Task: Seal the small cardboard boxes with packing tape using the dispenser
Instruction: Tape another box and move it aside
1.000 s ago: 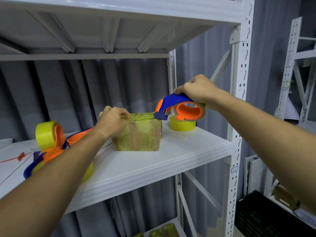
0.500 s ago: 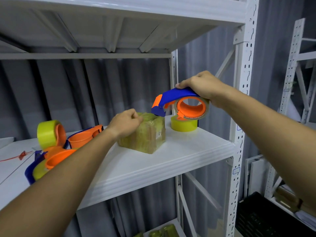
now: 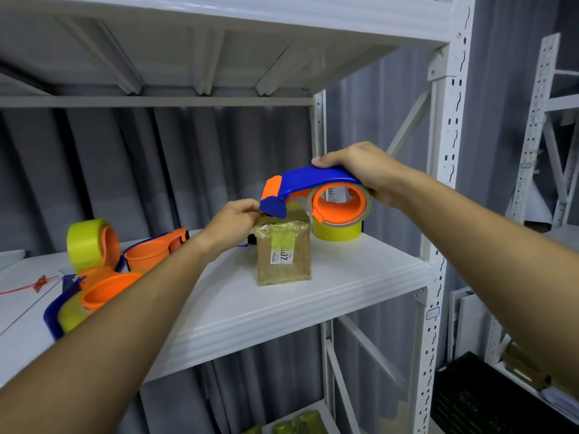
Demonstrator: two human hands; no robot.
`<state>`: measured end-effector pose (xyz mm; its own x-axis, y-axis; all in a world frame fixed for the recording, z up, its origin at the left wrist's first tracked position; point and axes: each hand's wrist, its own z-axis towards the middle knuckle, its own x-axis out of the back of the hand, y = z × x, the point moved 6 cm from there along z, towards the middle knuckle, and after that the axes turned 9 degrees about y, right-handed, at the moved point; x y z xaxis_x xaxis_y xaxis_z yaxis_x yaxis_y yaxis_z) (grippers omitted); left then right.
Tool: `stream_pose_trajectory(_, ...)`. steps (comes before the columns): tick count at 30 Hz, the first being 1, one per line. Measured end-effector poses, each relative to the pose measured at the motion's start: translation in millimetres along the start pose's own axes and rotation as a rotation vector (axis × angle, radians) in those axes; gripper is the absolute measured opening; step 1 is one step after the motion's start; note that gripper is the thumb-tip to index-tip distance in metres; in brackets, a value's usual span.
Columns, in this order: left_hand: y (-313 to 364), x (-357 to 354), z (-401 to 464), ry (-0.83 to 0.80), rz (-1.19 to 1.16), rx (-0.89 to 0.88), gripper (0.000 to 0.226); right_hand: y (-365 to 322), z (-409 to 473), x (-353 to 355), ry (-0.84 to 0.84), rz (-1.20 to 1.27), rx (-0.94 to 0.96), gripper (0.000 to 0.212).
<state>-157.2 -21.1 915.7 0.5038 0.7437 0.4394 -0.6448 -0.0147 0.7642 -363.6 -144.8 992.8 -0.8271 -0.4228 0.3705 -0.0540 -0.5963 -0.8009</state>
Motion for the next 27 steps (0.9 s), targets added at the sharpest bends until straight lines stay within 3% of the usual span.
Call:
stream_pose_trajectory(6, -4.6, 12.5, -0.6, 0.068, -0.088, -0.014, 0.021, -4.1, 0.3, -23.0, -0.062, 0.063, -0.002, 0.030)
stream_pose_trajectory(12, -4.2, 31.2, -8.5, 0.108, -0.201, 0.130, 0.027, -6.2, 5.2, -31.1, -0.042, 0.077, 0.026, 0.035)
stream_pose_trajectory(19, 4.2, 26.3, -22.2, -0.125, -0.342, 0.196, 0.023, -2.1, 11.7, -30.8, -0.009, 0.099, 0.025, 0.035)
stream_pose_trajectory(27, 8.4, 24.0, -21.3, -0.087, -0.268, 0.304, 0.022, 5.4, 11.8, -25.6, 0.001, 0.101, 0.028, 0.037)
